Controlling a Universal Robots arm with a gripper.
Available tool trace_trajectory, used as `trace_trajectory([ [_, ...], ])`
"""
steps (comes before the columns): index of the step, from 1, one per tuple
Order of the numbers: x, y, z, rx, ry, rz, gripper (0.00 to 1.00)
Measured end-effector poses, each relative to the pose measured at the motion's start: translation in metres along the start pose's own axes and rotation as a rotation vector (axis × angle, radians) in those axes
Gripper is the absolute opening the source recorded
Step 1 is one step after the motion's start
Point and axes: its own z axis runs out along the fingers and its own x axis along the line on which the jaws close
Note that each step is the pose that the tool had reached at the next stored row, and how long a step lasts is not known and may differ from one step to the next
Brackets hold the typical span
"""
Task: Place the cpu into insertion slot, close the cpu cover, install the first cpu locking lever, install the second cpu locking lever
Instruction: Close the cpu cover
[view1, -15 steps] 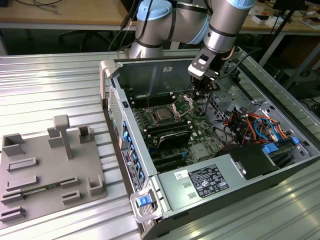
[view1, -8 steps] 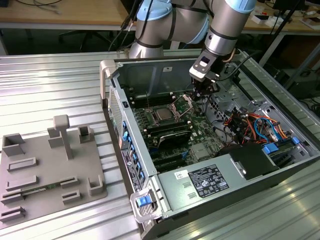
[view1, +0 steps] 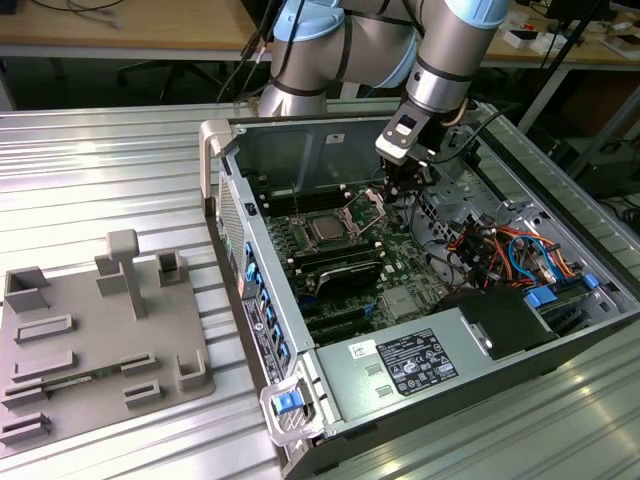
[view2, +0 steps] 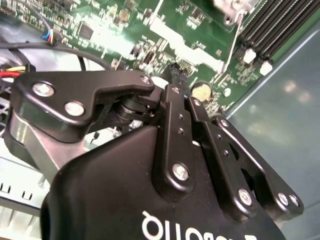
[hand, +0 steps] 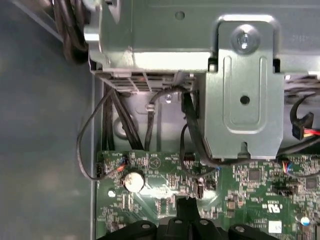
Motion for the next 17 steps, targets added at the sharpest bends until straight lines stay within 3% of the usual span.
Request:
trace_trajectory([
  [11, 0.0006, -0.0279, 0.0005, -0.0001, 0.0001, 0.0, 0.11],
  [17, 0.0008, -0.0375, 0.0006, 0.0, 0.0001, 0.0, 0.11],
])
